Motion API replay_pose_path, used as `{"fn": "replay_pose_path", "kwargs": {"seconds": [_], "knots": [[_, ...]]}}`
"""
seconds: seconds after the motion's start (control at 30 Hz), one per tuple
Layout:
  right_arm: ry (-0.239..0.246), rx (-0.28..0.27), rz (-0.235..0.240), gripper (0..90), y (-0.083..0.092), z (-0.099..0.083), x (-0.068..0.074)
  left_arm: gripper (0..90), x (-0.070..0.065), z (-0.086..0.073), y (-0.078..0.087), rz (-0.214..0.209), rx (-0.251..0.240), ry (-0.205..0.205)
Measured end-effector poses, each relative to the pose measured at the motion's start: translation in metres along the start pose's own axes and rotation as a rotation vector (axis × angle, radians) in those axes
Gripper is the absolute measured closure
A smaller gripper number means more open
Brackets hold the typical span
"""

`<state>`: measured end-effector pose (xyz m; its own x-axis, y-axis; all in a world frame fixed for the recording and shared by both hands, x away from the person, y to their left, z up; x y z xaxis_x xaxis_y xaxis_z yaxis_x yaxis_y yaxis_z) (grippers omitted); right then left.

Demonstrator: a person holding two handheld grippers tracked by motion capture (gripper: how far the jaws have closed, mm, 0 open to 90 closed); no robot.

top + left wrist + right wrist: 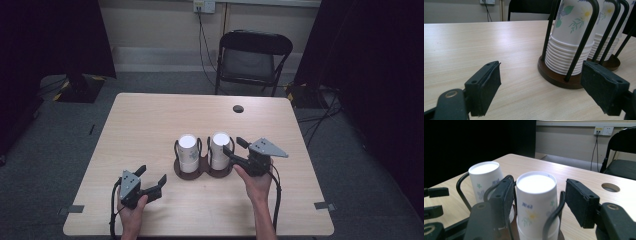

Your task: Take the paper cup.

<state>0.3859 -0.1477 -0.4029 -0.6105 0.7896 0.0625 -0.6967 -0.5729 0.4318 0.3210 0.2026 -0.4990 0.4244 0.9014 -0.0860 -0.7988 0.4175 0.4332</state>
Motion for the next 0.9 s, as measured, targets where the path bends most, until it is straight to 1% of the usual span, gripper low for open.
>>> {"fn": "replay_pose_path", "kwargs": {"seconds": [0.13,0.3,0.33,0.37,0.4,0.43,0.53,0.63,0.67,0.8,0.9], "knots": [[0.01,0.01,0.007,37.3,-0.011,0.006,-0.001,16.6,0.0,0.0,0.0,0.001,-0.003,0.001],[0.023,0.017,0.0,34.6,-0.018,0.012,0.0,16.6,0.0,0.0,0.0,0.004,-0.004,0.007],[0.025,0.022,0.001,33.3,-0.022,0.013,0.0,16.7,0.0,0.0,0.0,0.005,-0.003,0.008],[0.025,0.022,0.001,33.3,-0.022,0.013,0.0,16.7,0.0,0.0,0.0,0.005,-0.002,0.009],[0.028,0.032,-0.003,32.4,-0.026,0.014,0.001,16.7,0.0,0.0,0.0,0.006,-0.004,0.01],[0.028,0.032,-0.003,32.4,-0.026,0.014,0.001,16.7,0.0,0.0,0.0,0.007,-0.004,0.01],[0.023,0.037,-0.01,30.2,-0.033,0.014,0.001,16.7,0.0,0.0,0.0,0.007,-0.003,0.014],[0.02,0.043,-0.011,28.3,-0.036,0.014,0.0,16.8,0.001,0.0,0.0,0.007,-0.001,0.019],[0.024,0.054,-0.016,28.0,-0.038,0.013,-0.001,16.7,0.001,0.0,0.0,0.007,-0.001,0.02],[0.019,0.062,-0.018,26.4,-0.041,0.012,-0.001,16.9,0.001,0.0,0.0,0.006,0.0,0.017],[0.03,0.064,-0.024,26.4,-0.043,0.011,0.0,17.0,0.001,0.0,0.0,0.007,-0.001,0.018]]}}
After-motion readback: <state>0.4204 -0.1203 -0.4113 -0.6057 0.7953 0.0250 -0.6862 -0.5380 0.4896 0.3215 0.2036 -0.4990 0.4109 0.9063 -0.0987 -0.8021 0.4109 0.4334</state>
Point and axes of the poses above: each handheld gripper's, and its own axes: y roughly backward along the jaws, z roughly out of its top, x roughly to its left, the point moved 1 cm from there along -y, roughly forward along the jaws, and after that the axes turned 11 degrees about x, right-handed, at the moved point
